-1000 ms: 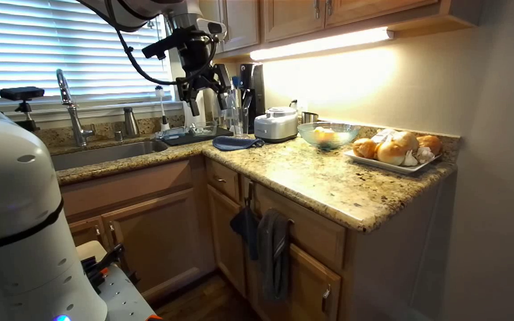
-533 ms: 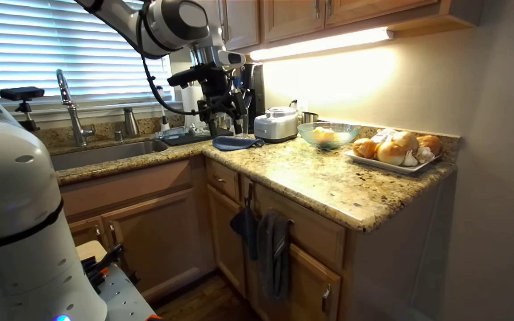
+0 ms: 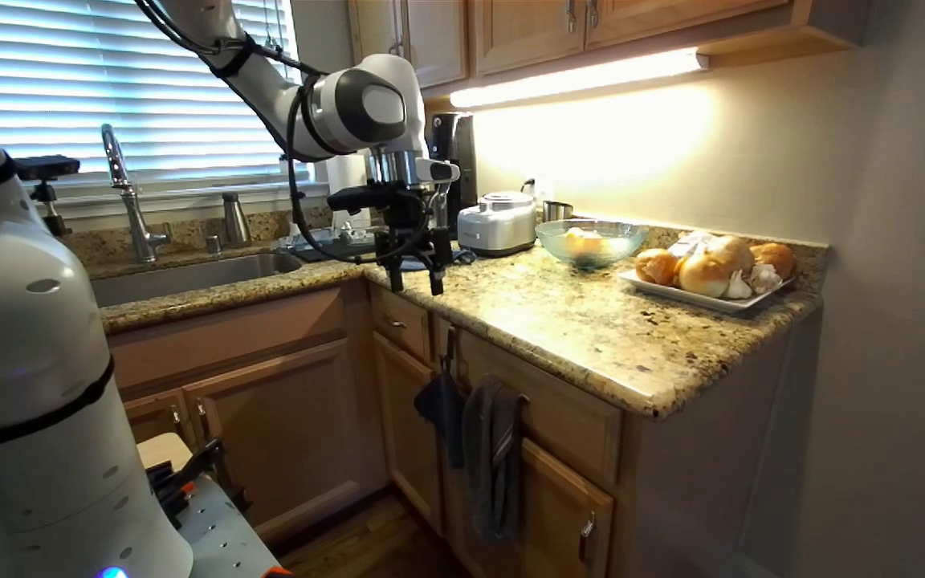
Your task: Unhang one cloth from the drawer and place it on the countertop
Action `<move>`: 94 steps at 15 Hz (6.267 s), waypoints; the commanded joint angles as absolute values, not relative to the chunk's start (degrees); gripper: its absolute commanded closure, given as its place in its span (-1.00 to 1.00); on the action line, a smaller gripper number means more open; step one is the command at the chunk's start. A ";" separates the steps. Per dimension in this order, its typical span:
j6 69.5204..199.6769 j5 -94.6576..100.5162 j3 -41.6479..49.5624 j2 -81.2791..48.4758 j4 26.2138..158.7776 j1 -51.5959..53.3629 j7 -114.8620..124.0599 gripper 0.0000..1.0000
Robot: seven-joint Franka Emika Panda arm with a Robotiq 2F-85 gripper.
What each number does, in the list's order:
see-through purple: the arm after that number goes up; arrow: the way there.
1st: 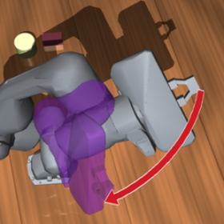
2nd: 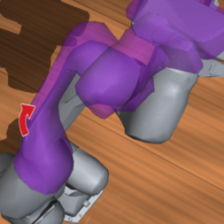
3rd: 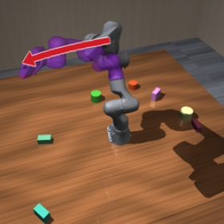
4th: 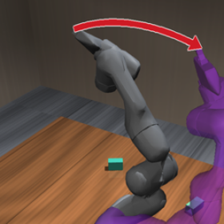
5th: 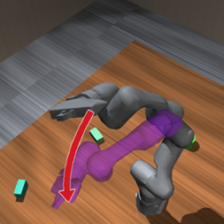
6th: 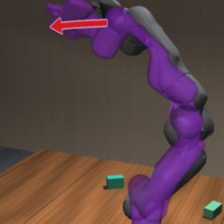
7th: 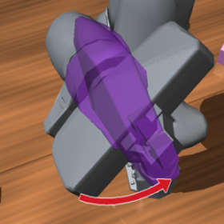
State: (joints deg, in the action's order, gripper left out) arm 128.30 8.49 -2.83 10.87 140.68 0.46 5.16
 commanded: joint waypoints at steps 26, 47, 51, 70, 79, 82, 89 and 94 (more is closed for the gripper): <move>179.41 15.51 6.77 -14.14 150.38 4.50 21.91 -1.00; 198.22 1.05 -1.45 -28.14 145.94 7.11 12.72 -1.00; 198.06 -1.85 -2.32 -30.04 141.34 8.12 10.46 -1.00; 198.10 -6.68 0.46 -40.38 131.34 11.31 7.38 -1.00; 198.12 -7.92 0.99 -42.30 129.79 12.45 7.41 -0.26; 198.12 -8.15 1.17 -42.60 129.45 12.75 7.46 0.17; 198.12 -8.02 1.34 -41.56 130.07 12.80 7.30 0.86; 198.10 -6.99 0.16 -38.34 132.43 11.86 6.67 0.82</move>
